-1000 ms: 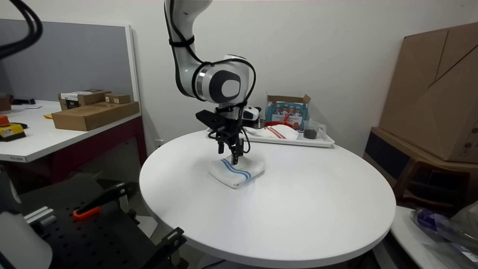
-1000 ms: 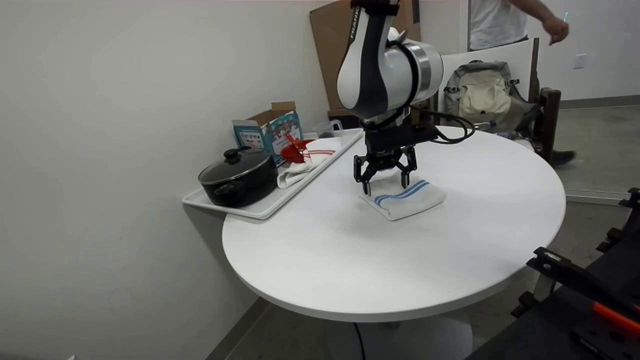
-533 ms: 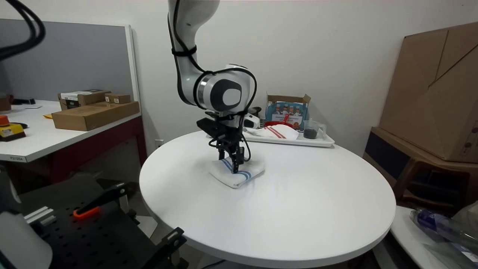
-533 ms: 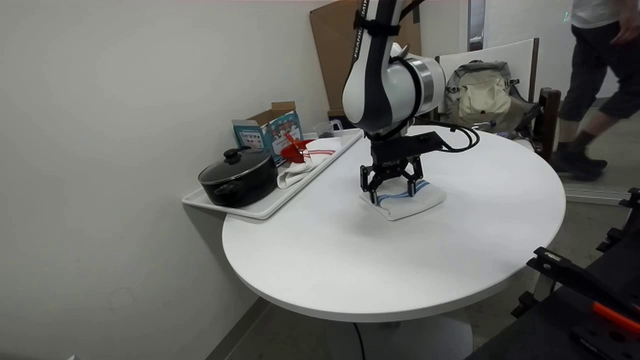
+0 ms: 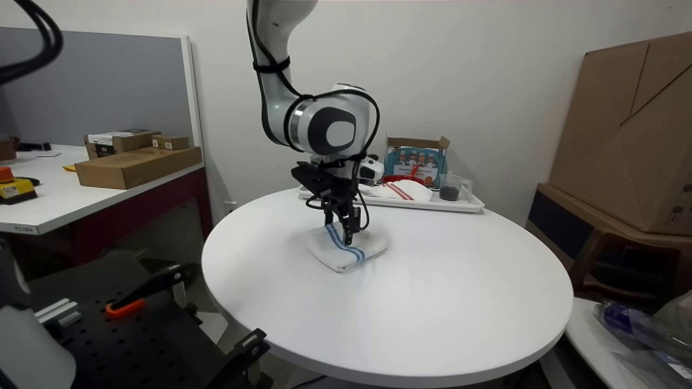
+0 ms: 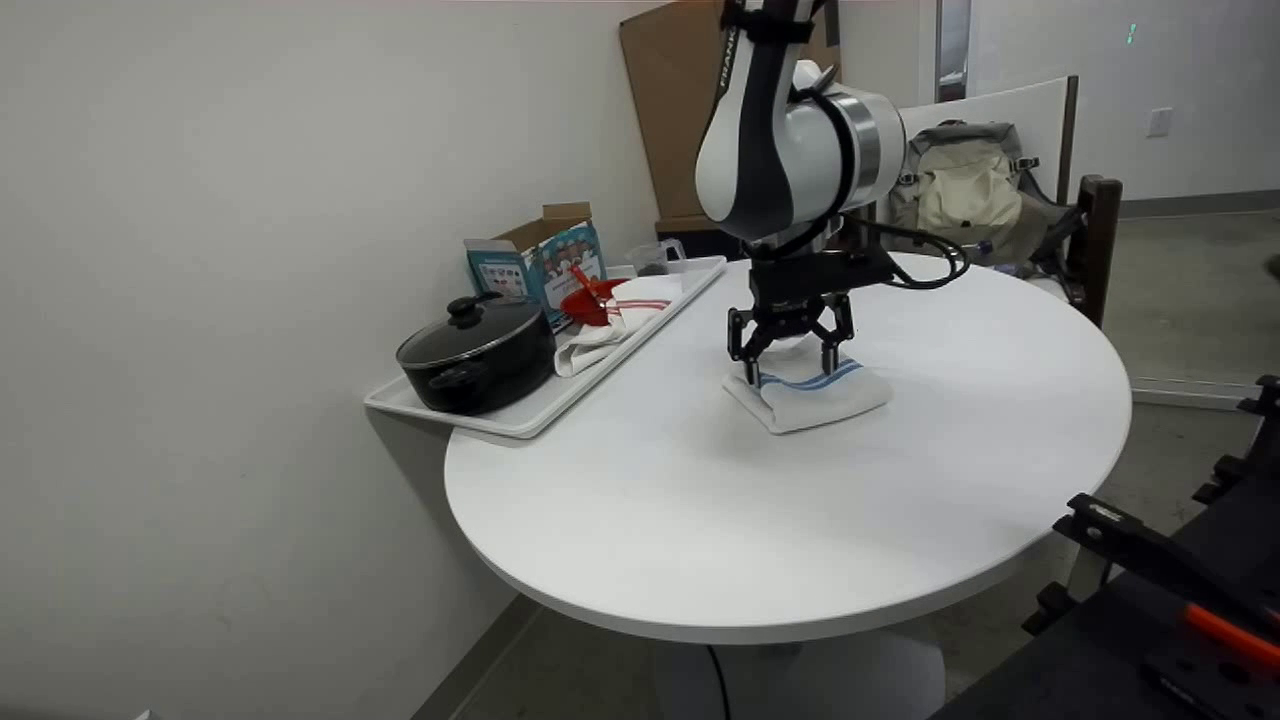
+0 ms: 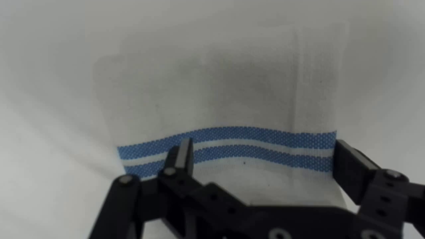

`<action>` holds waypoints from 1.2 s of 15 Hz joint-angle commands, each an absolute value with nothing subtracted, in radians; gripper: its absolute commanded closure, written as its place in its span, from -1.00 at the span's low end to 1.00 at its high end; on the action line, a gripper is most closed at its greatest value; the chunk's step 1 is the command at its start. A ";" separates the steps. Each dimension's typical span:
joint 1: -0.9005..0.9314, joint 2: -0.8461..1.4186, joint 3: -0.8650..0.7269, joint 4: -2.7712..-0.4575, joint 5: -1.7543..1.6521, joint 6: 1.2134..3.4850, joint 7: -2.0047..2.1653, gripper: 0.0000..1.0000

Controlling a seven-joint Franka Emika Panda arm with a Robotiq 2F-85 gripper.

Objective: Use the white and blue tea towel to wipe the table

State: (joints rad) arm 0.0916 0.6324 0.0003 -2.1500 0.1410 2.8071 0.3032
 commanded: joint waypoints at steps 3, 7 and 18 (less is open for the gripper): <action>0.003 0.549 0.066 -2.239 0.233 2.848 0.252 -1.00; -0.023 0.518 0.110 -2.249 0.266 2.851 0.226 -1.00; -0.011 0.505 0.024 -2.277 0.252 2.856 0.254 -1.00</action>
